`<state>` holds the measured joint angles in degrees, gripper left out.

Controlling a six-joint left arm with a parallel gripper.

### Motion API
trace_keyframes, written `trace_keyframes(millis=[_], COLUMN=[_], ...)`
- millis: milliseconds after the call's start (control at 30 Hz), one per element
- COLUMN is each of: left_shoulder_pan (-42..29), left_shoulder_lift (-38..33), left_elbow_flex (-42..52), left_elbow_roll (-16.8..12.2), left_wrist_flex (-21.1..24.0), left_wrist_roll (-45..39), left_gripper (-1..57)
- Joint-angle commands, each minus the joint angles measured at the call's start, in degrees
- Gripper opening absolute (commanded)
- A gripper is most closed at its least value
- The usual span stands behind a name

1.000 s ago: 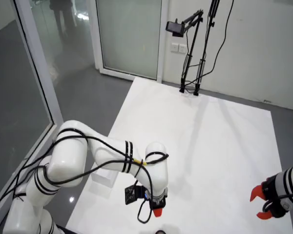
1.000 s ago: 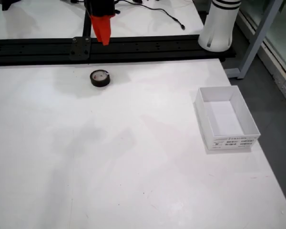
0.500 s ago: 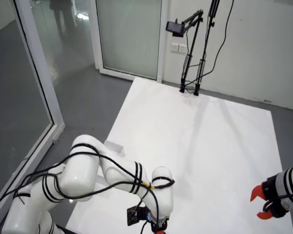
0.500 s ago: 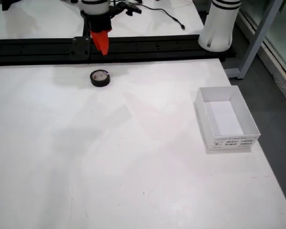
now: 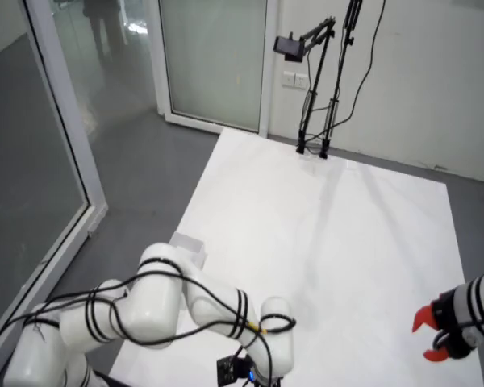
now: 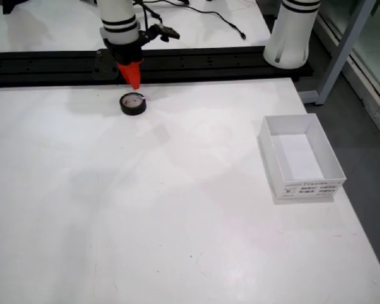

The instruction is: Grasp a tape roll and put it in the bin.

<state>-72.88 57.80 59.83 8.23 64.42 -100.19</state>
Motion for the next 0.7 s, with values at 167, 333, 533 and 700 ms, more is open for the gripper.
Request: trace_keyframes(millis=[167,333,533,700], left_shoulder_pan=[2.2,2.7,3.2,3.4], left_shoulder_lift=[4.6,4.7,4.8,6.1], left_elbow_flex=[-2.1,-2.1,-2.1,-3.0], left_elbow_roll=[2.3,2.9,3.4,3.4], left_wrist_flex=[-1.5,-1.9,-2.2,-3.2], left_wrist_roll=[-0.4,-0.4,-0.4,-0.4], left_gripper=[20.6,20.7,20.7,20.7])
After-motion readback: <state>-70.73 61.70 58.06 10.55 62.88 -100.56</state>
